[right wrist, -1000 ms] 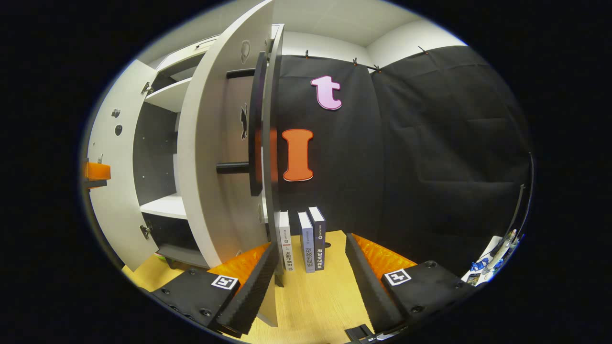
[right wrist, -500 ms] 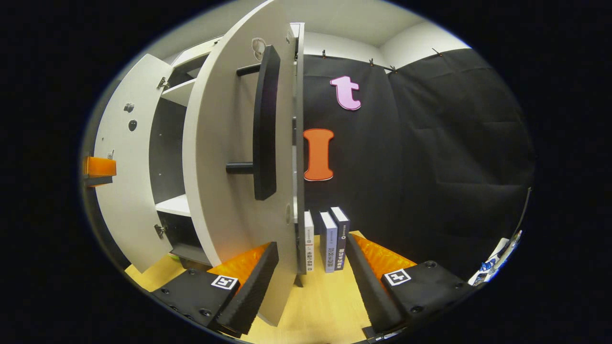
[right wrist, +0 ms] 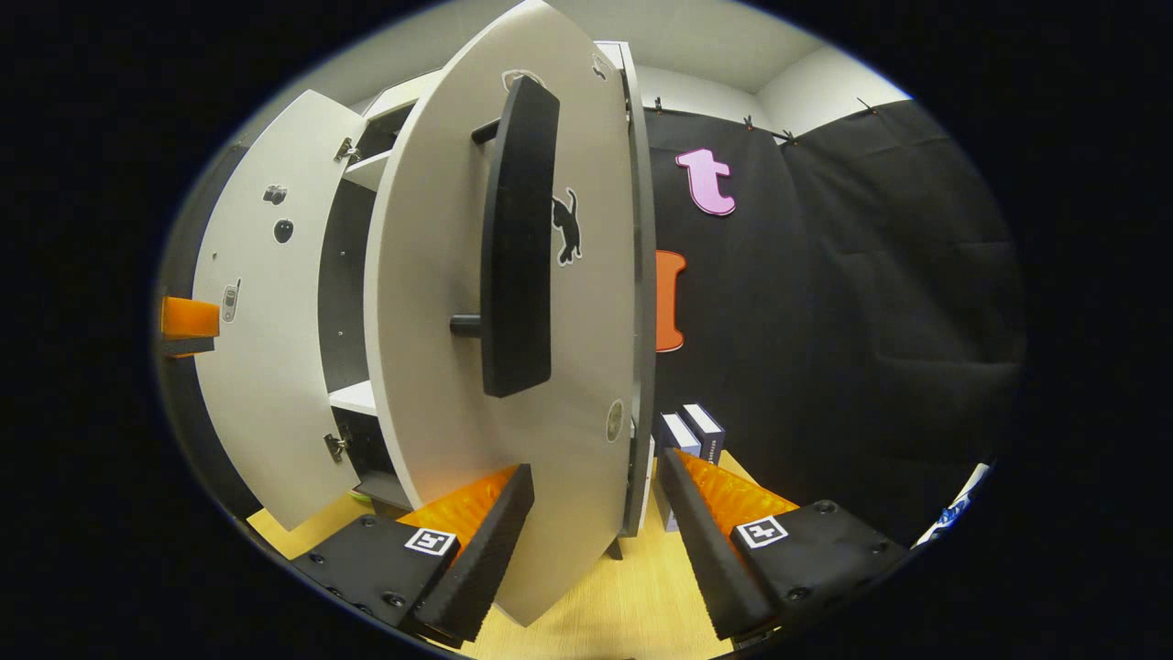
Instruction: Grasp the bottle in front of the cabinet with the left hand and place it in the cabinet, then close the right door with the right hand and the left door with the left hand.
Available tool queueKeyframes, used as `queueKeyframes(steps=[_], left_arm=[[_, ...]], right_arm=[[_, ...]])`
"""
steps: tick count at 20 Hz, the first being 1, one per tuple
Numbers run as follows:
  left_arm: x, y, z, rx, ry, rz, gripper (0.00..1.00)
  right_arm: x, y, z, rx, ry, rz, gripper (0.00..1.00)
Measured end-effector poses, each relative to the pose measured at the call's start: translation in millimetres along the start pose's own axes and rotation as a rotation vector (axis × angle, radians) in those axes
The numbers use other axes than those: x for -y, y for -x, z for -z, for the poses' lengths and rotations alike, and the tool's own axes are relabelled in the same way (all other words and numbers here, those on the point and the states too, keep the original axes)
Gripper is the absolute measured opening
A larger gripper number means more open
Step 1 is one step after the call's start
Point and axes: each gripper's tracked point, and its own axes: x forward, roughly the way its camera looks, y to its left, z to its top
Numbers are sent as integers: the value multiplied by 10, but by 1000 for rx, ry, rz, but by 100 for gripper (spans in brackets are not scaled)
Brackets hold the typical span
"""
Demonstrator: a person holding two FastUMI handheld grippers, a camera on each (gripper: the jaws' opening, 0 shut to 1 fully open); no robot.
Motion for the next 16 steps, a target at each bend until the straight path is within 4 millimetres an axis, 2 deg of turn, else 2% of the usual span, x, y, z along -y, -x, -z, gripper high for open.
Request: queueKeyframes(steps=[5, 12, 15, 16], left_arm=[[-159, 97, -26, 4, 0, -34, 95], [-311, 128, -22, 1, 5, -65, 95], [-357, 147, -50, 8, 3, -73, 95], [-428, 161, -28, 11, 3, -77, 95]], right_arm=[[47, -298, -83, 27, 25, 29, 95], [213, -867, -147, 39, 41, 92, 95], [127, -1034, -181, 41, 57, 70, 95], [93, -1085, -174, 40, 61, 64, 95]])
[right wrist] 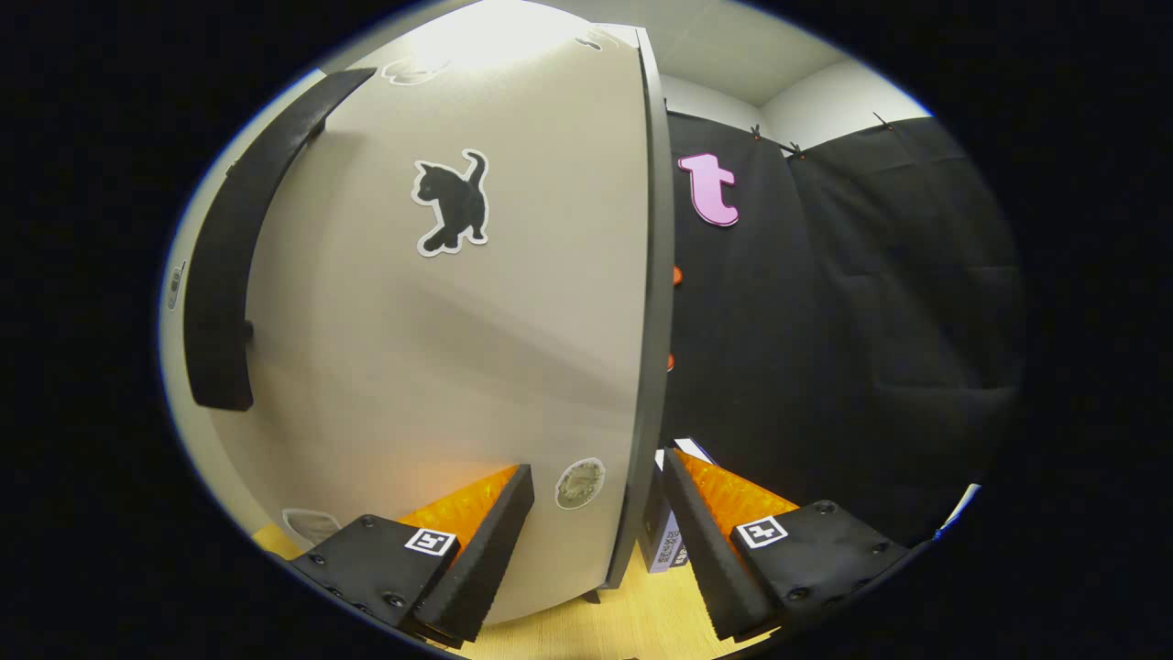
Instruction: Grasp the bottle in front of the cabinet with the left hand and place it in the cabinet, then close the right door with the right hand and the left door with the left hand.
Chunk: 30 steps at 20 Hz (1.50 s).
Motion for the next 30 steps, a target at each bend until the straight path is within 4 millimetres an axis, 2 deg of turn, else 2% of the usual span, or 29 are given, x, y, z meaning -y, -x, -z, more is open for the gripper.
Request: queueKeyframes(steps=[7, 13, 19, 29, 30], left_arm=[[-138, 43, -43, 14, -2, -29, 95], [-300, 139, -73, 22, -9, -61, 95], [-452, 223, -137, 34, -30, -88, 95], [-791, 403, -270, 65, -49, -147, 95], [-830, 430, -282, 67, -48, -155, 92]], right_arm=[[28, -124, 6, -9, 2, 33, 95], [-18, -70, 32, -32, -4, 6, 96], [-119, 252, -20, -36, -14, -46, 96], [19, 937, -226, -42, -4, -58, 96], [23, 1009, -246, -40, -9, -63, 96]])
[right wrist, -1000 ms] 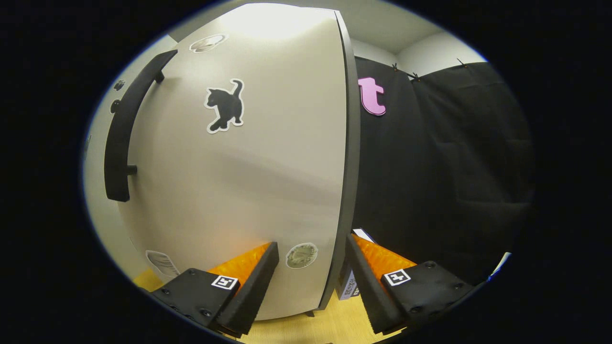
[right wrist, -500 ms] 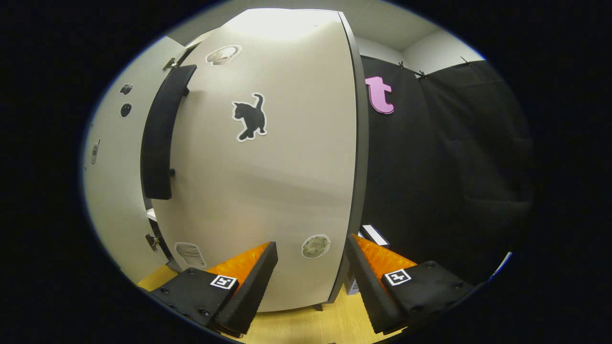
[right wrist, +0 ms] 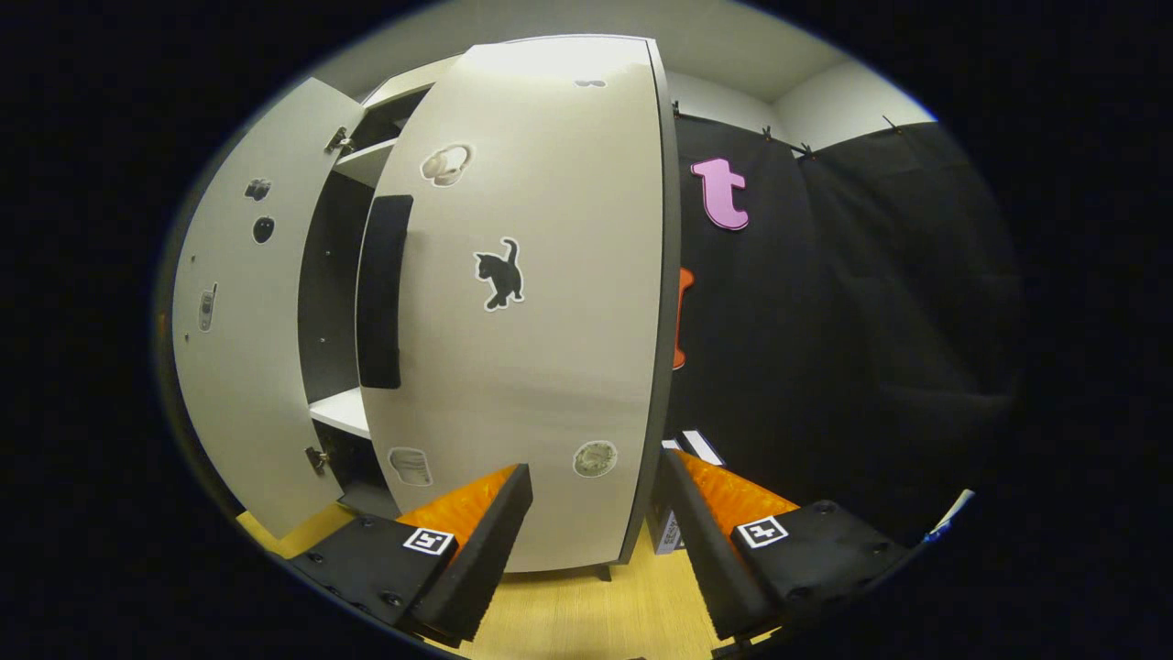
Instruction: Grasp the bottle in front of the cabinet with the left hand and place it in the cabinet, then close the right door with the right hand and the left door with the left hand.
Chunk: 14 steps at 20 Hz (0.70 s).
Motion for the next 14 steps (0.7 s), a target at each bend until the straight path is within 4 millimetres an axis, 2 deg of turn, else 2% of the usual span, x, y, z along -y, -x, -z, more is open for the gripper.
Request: queueKeyframes(steps=[2, 3, 8, 11, 14], left_arm=[[-114, 56, -18, 4, 6, -20, 95], [-193, 76, -17, 6, 3, -34, 92], [-663, 78, 46, 2, -51, -150, 94], [-821, -65, 203, -23, -65, -169, 93], [-823, -290, 382, -51, -41, -148, 95]], right_arm=[[9, 151, -39, 7, -6, -6, 96], [18, 218, -67, 17, -7, -6, 96], [75, 506, -181, 62, 0, -4, 96], [91, 615, -229, 76, -4, -9, 96], [120, 694, -256, 90, -1, -6, 96]])
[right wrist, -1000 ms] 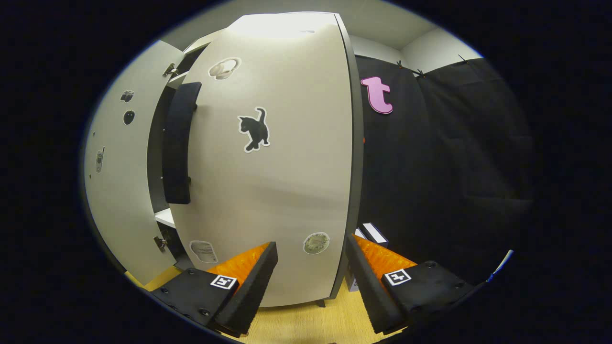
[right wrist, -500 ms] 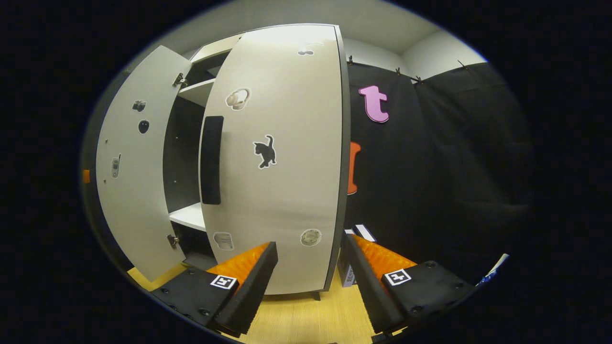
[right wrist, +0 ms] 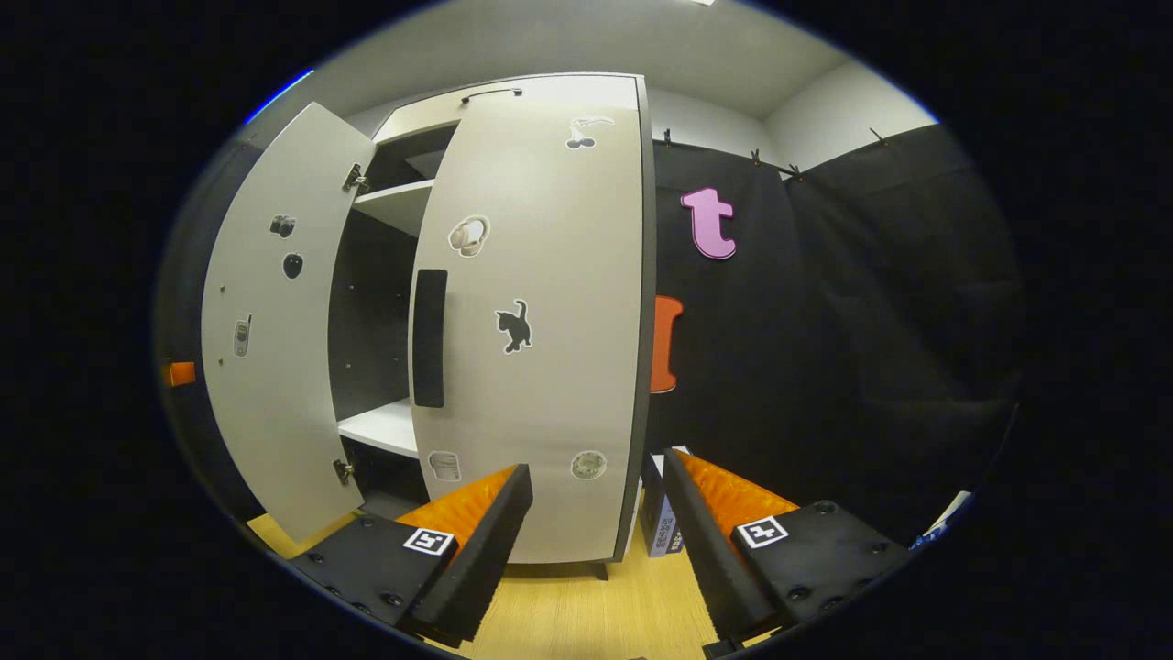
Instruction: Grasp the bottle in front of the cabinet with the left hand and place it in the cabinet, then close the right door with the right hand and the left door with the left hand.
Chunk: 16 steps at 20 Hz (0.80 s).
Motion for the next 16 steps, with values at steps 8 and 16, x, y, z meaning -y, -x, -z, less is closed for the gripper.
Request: queueKeyframes(steps=[8, 16], left_arm=[[187, -211, 173, -32, 44, 45, 94], [944, -173, 234, -59, 69, 256, 90]], right_arm=[[136, 145, 36, 1, 20, 17, 96], [292, 336, 25, 13, 7, 43, 96]])
